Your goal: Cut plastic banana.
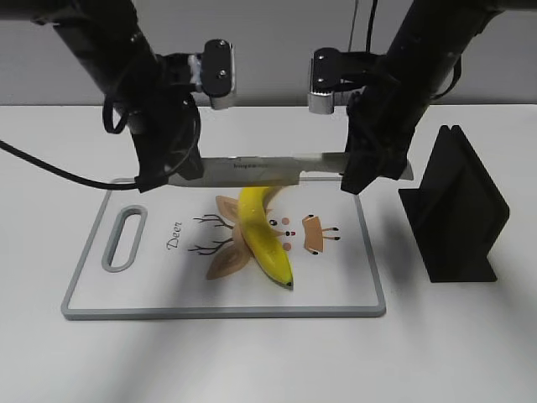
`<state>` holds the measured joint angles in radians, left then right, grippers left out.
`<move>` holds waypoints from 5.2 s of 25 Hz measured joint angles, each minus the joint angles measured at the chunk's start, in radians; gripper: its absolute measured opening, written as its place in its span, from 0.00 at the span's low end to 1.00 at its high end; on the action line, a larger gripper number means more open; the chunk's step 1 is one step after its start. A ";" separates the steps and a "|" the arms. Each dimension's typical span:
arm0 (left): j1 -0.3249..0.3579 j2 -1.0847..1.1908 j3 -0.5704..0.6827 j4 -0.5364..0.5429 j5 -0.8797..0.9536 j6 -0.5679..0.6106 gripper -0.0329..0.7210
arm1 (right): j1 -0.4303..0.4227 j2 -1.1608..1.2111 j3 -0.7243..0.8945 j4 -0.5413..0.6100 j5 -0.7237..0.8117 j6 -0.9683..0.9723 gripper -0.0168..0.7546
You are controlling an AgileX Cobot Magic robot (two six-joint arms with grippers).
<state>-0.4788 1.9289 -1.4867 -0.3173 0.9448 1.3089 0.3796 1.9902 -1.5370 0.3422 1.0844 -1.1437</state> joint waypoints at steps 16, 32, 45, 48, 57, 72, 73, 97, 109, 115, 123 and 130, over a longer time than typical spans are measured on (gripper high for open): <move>0.000 0.129 0.000 -0.022 -0.053 -0.011 0.03 | 0.000 0.103 0.001 -0.036 -0.066 0.004 0.26; 0.001 0.144 -0.018 -0.057 -0.047 -0.010 0.03 | -0.002 0.155 -0.004 -0.065 -0.064 0.005 0.27; 0.002 0.158 -0.026 -0.078 -0.038 -0.008 0.03 | -0.003 0.171 -0.009 -0.076 -0.066 0.016 0.27; 0.002 0.151 -0.026 -0.076 -0.039 -0.008 0.03 | -0.003 0.164 -0.009 -0.076 -0.070 0.021 0.28; -0.001 0.073 -0.006 -0.049 -0.031 -0.018 0.03 | 0.012 0.075 0.001 -0.082 -0.074 0.028 0.28; -0.009 -0.168 -0.006 -0.009 -0.002 -0.040 0.03 | 0.023 -0.116 -0.076 -0.077 0.020 0.046 0.28; -0.010 -0.182 -0.006 -0.010 0.001 -0.040 0.03 | 0.023 -0.123 -0.084 -0.073 0.031 0.047 0.28; 0.025 -0.335 -0.006 -0.004 -0.051 -0.366 0.77 | 0.065 -0.191 -0.123 -0.129 0.108 0.318 0.25; 0.166 -0.416 -0.006 0.046 -0.014 -0.680 0.77 | 0.064 -0.315 -0.049 -0.229 0.109 0.598 0.25; 0.212 -0.424 -0.006 0.068 0.125 -0.759 0.77 | 0.040 -0.472 0.135 -0.280 0.033 0.749 0.25; 0.244 -0.478 -0.006 0.196 0.227 -0.946 0.77 | -0.111 -0.599 0.288 -0.290 -0.008 1.002 0.25; 0.245 -0.558 0.030 0.273 0.270 -1.042 0.77 | -0.169 -0.662 0.396 -0.292 -0.037 1.153 0.25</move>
<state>-0.2337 1.3713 -1.4568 -0.0445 1.2150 0.2666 0.2103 1.3284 -1.1411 0.0504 1.0471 0.0096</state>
